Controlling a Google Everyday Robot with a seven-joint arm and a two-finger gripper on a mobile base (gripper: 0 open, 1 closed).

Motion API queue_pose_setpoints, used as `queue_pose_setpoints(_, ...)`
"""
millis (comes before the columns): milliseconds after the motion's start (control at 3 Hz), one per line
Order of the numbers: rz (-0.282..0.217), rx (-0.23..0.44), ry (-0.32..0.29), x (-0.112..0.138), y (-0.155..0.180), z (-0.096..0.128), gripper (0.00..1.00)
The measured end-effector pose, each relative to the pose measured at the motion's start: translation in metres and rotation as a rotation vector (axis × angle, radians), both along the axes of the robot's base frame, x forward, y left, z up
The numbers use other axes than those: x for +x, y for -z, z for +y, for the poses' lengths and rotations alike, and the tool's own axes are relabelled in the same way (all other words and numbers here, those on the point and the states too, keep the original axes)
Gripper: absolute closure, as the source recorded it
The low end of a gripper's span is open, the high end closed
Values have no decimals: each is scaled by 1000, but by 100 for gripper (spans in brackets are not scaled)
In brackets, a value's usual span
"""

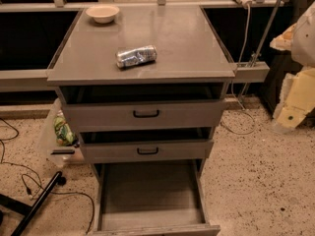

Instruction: Place redbull can into bottom drawer

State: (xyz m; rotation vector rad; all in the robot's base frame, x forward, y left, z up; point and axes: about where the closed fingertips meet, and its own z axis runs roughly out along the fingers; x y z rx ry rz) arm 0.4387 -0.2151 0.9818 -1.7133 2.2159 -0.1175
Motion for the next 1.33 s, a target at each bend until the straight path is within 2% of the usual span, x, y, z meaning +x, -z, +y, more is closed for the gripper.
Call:
queue_pose_setpoints(333, 0, 0, 0, 0, 0, 0, 0)
queue_pose_setpoints(667, -45, -12, -53, 40, 6, 18, 0)
queue_pose_setpoints(1000, -113, 23, -101, 105, 8, 44, 0)
queue_pose_setpoints(1333, -152, 93, -133, 174, 16, 73, 0)
